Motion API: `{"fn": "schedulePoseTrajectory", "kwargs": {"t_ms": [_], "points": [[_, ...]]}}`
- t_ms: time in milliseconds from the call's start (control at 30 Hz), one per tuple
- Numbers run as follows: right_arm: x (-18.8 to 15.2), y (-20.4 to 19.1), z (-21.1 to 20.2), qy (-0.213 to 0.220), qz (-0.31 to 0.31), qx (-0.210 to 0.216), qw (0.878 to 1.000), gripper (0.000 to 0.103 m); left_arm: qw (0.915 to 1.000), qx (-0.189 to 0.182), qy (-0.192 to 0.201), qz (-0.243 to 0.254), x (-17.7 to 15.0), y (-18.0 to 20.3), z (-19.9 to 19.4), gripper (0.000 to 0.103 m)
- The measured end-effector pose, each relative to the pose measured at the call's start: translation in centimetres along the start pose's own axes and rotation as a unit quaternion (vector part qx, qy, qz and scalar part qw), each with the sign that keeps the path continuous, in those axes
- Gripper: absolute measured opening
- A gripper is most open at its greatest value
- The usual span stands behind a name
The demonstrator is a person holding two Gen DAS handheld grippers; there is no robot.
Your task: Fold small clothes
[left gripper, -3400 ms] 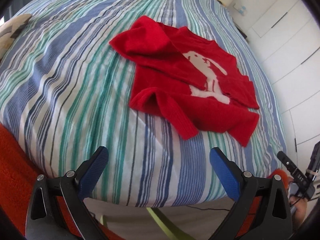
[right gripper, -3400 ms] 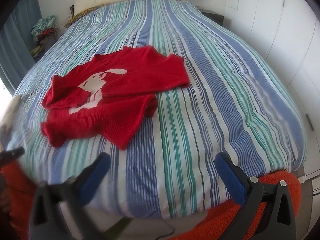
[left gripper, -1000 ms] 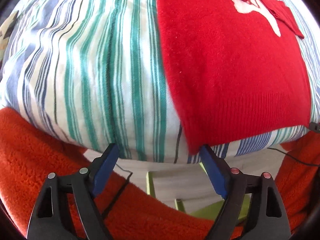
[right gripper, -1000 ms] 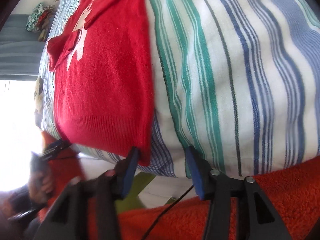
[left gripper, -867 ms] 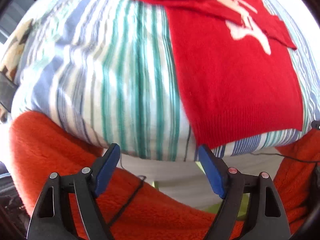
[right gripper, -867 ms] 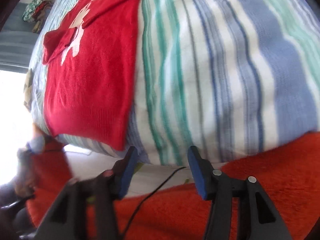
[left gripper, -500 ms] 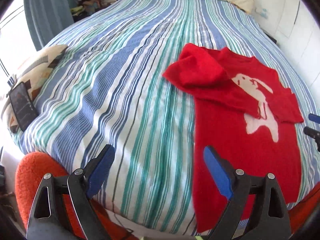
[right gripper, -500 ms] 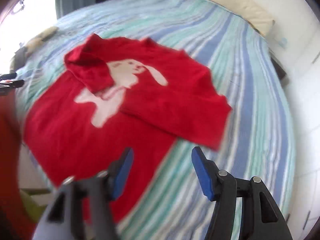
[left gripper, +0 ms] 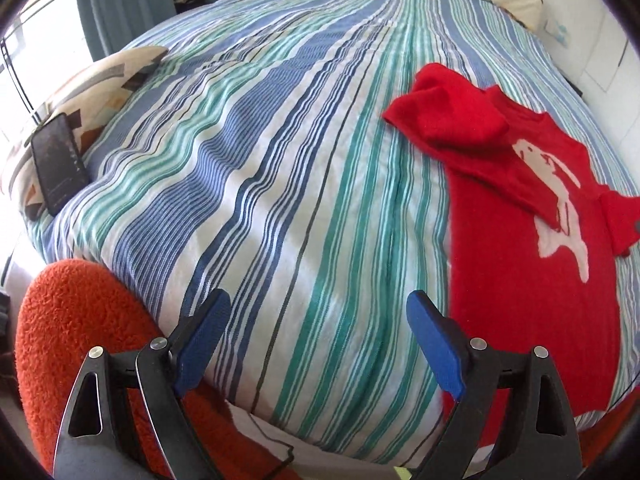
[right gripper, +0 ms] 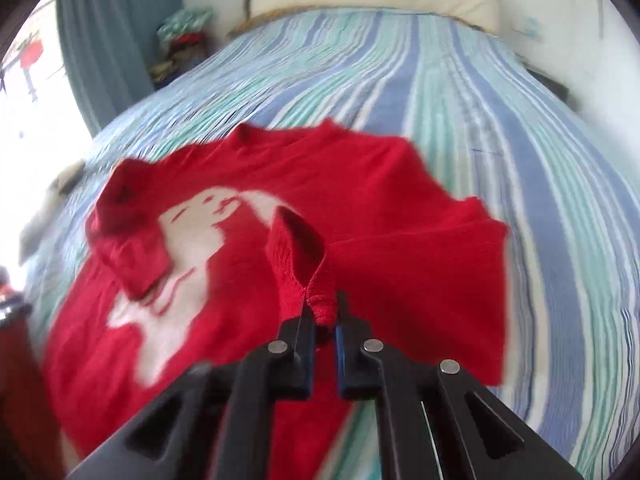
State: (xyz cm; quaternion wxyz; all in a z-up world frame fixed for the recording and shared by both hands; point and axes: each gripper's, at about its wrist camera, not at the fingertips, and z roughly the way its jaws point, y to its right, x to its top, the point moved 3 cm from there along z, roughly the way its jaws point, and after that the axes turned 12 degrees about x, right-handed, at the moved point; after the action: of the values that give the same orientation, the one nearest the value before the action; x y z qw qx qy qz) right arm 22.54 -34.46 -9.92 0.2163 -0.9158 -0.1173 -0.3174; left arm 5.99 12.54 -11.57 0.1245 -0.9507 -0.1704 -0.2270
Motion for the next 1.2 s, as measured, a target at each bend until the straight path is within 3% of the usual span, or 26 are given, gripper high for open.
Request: {"fn": "schedulePoseTrajectory", "kwargs": {"t_ms": [67, 133, 200, 267, 333, 367, 467, 533, 600, 667, 700, 733, 800, 900, 967, 1100, 1200], "points": [[-0.7, 6.0, -5.4, 0.062, 0.082, -0.022, 0.994, 0.007, 1.0000, 0.002, -0.004, -0.001, 0.1, 0.2, 0.2, 0.091], [-3.0, 12.2, -10.0, 0.109, 0.164, -0.047, 0.979, 0.007, 1.0000, 0.006, -0.004, 0.004, 0.1, 0.5, 0.2, 0.091], [-6.2, 17.7, -13.1, 0.133, 0.241, -0.070, 0.959, 0.007, 0.9998, 0.013, -0.005, 0.011, 0.0, 0.7, 0.3, 0.091], [-9.5, 21.5, -14.5, 0.141, 0.305, -0.066, 0.940, 0.007, 0.9997, 0.017, -0.007, 0.015, 0.0, 1.0, 0.5, 0.091], [-11.6, 23.8, -15.1, 0.175, 0.383, -0.020, 0.907, 0.007, 0.9997, 0.019, -0.007, 0.016, 0.0, 1.0, 0.5, 0.091], [-12.0, 24.4, -15.3, 0.189, 0.399, 0.000, 0.897, 0.008, 0.9997, 0.020, -0.005, 0.016, 0.0, 1.0, 0.5, 0.091], [-12.6, 24.9, -15.1, 0.191, 0.426, 0.015, 0.884, 0.015, 0.9997, 0.021, -0.003, 0.013, -0.1, 0.7, 0.4, 0.091], [-12.9, 25.1, -15.0, 0.199, 0.442, 0.033, 0.874, 0.038, 0.9996, 0.023, -0.006, 0.012, -0.2, 0.7, 0.7, 0.091], [-12.6, 24.9, -15.2, 0.212, 0.440, 0.042, 0.871, 0.044, 0.9996, 0.024, -0.011, 0.013, -0.3, 0.7, 1.0, 0.091], [-12.7, 25.1, -14.9, 0.202, 0.432, 0.032, 0.878, 0.040, 0.9995, 0.025, -0.012, 0.016, -0.3, 0.9, 1.2, 0.091], [-12.4, 25.1, -14.6, 0.187, 0.425, 0.015, 0.885, 0.015, 0.9994, 0.028, -0.012, 0.018, -0.3, 0.9, 1.3, 0.091], [-12.2, 25.0, -14.6, 0.168, 0.415, -0.020, 0.894, 0.004, 0.9993, 0.031, -0.013, 0.019, -0.3, 0.9, 1.3, 0.091], [-11.5, 24.6, -15.5, 0.154, 0.386, -0.098, 0.904, 0.004, 0.9992, 0.032, -0.015, 0.017, -0.5, 0.7, 1.3, 0.091], [-12.4, 25.2, -17.0, 0.135, 0.375, -0.183, 0.899, 0.003, 0.9993, 0.029, -0.018, 0.010, -0.5, 0.4, 1.4, 0.091], [-13.1, 25.8, -16.5, 0.118, 0.389, -0.190, 0.894, 0.003, 0.9993, 0.030, -0.018, 0.010, -0.6, 0.4, 1.4, 0.091], [-12.4, 25.2, -16.1, 0.096, 0.352, -0.240, 0.900, 0.003, 0.9992, 0.033, -0.014, 0.016, -0.7, 0.5, 1.2, 0.091], [-12.6, 25.5, -15.6, 0.081, 0.348, -0.253, 0.899, 0.001, 0.9991, 0.035, -0.013, 0.020, -0.9, 0.4, 1.1, 0.091]]}}
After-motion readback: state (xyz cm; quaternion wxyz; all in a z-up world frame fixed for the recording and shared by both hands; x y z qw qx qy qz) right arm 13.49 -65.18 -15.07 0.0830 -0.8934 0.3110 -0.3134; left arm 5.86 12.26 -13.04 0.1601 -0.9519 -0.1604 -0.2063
